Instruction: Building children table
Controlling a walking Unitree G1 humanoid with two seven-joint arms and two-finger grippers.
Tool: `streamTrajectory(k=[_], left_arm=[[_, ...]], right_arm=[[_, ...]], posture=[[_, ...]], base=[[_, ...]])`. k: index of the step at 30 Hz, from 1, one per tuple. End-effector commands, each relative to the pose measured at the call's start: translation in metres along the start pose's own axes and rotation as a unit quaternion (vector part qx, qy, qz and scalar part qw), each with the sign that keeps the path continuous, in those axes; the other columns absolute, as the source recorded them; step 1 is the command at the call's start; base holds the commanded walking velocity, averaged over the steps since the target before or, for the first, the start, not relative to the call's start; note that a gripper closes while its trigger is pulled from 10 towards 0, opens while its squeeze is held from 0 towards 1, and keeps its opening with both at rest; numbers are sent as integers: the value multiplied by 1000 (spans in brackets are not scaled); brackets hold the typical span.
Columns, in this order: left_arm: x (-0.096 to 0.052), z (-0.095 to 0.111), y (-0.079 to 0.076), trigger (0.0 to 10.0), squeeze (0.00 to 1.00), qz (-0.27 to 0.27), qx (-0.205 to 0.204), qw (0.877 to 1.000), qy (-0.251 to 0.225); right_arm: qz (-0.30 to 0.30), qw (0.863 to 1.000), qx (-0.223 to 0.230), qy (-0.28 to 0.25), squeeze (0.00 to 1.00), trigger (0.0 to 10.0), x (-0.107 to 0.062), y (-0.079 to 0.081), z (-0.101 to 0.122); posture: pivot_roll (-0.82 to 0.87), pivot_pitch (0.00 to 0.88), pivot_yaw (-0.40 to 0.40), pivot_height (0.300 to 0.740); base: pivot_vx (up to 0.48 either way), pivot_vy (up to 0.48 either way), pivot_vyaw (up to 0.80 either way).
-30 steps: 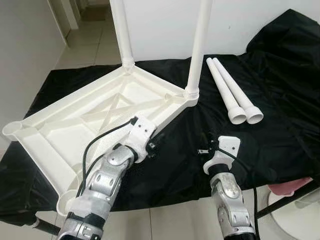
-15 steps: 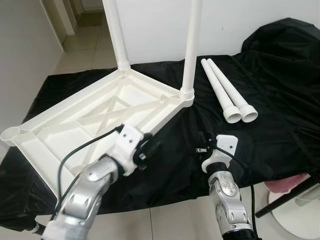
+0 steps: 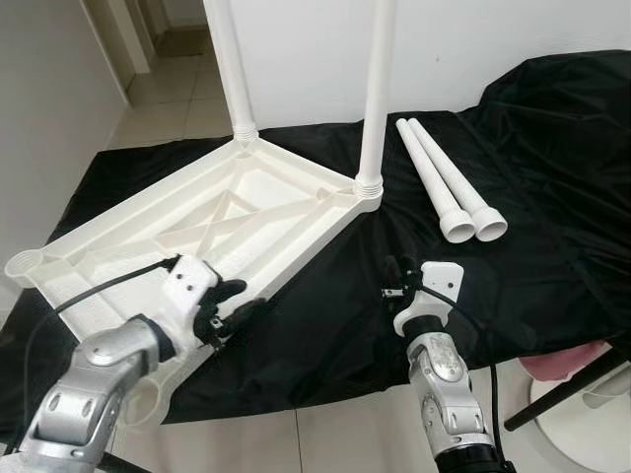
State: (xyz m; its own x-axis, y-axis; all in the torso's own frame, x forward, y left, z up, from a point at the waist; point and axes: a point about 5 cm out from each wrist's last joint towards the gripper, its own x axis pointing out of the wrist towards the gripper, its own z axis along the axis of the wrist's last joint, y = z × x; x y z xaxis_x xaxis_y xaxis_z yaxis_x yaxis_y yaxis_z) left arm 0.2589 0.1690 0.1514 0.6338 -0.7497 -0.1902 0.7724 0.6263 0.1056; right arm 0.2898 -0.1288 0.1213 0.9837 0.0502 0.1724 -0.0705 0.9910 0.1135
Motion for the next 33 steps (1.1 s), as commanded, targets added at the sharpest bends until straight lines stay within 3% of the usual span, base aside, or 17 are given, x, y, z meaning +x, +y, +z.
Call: streamTrajectory(k=[1,5,6,9,10,19,21,29,33], left_arm=[[-9,-4,8,10000,0,-34,12,999,20],[-16,-5,22,10000,0,-10,18,999,36],[-19,-4,28,10000,0,-1,12,999,40],[-23,-4,35,10000,0,5,14,999,45],[-32,-5,48,10000,0,22,23,998,59],[-45,-5,73,10000,0,71,43,993,84],[-52,-12,86,10000,0,119,66,985,104],[-60,-25,95,10000,0,172,67,974,133],[-68,-32,103,10000,0,196,91,964,154]], right_arm=[[7,1000,6,-3,0,10000,2,6,-1],[1,1000,6,-6,0,10000,4,3,2],[-4,1000,6,-6,0,10000,6,2,3],[1,1000,5,-13,0,10000,10,3,6],[4,1000,5,-19,0,10000,15,6,10],[9,1000,8,-23,0,10000,18,9,14],[13,1000,7,-24,0,10000,18,11,14],[8,1000,10,-26,0,10000,18,10,14],[7,1000,12,-27,0,10000,17,12,14]], posture=[[-6,4,95,740],[3,26,92,740],[2,67,89,740],[-4,44,99,740],[-4,74,112,740],[1,86,120,740],[7,81,120,740],[5,84,123,740],[4,93,118,740]], base=[[0,0,0],[0,0,0],[0,0,0],[0,0,0],[0,0,0],[0,0,0],[0,0,0],[0,0,0],[0,0,0]])
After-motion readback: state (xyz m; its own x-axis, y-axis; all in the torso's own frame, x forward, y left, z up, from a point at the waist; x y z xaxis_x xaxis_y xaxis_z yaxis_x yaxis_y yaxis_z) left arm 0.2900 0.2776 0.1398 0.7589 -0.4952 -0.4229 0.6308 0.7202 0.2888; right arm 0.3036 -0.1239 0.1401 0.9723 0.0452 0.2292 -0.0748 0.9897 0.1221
